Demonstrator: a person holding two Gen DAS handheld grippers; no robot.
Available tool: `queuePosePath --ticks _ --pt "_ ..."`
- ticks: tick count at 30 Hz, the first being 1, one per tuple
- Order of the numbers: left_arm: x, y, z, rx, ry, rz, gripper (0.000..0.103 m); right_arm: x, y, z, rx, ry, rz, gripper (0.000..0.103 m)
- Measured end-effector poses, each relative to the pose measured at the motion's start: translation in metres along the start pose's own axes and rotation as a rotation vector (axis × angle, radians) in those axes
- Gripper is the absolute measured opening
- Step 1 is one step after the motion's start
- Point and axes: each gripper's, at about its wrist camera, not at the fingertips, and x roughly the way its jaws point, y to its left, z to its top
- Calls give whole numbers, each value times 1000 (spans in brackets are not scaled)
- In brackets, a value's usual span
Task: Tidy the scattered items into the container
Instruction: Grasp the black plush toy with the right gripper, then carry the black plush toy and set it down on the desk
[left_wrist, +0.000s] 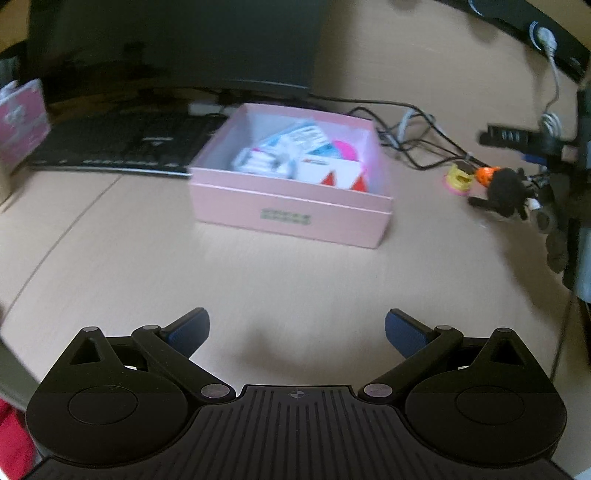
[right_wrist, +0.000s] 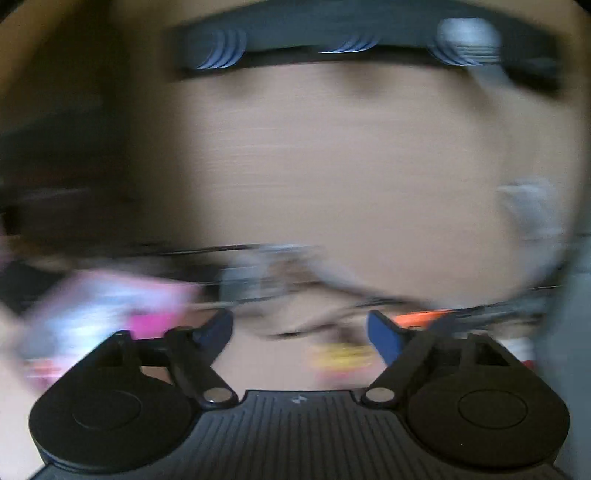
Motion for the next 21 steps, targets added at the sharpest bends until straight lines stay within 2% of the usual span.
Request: queuePosePath --ticks 1,3,8,9,10,13,15,16,19,21 --pt "3 -5 1 14 8 -5 103 8 -11 -4 -10 -6 -81 89" --pt "8 -14 1 48 27 -10 103 29 -26 -11 -37 14 -170 90" --pt "12 -27 -2 104 57 -5 103 82 -29 -35 -174 98 -262 88" --pt "11 -27 -3 110 60 -5 103 91 -28 -39 -196 122 -277 83" --pt "10 -26 -4 114 62 -5 103 99 -29 -42 -206 147 -288 69" --pt "8 -20 -6 111 64 -6 103 92 -39 -39 -121 159 -271 66" --pt "9 -18 -6 115 68 -15 103 69 -43 -34 -6 151 -178 66" --pt "10 -18 -7 125 69 -26 103 50 -44 -32 64 153 -92 66" --pt "11 -24 -12 181 76 -81 103 4 -51 -39 315 251 327 66" --pt "11 -30 -17 217 87 -117 103 -17 -41 -53 448 329 609 67"
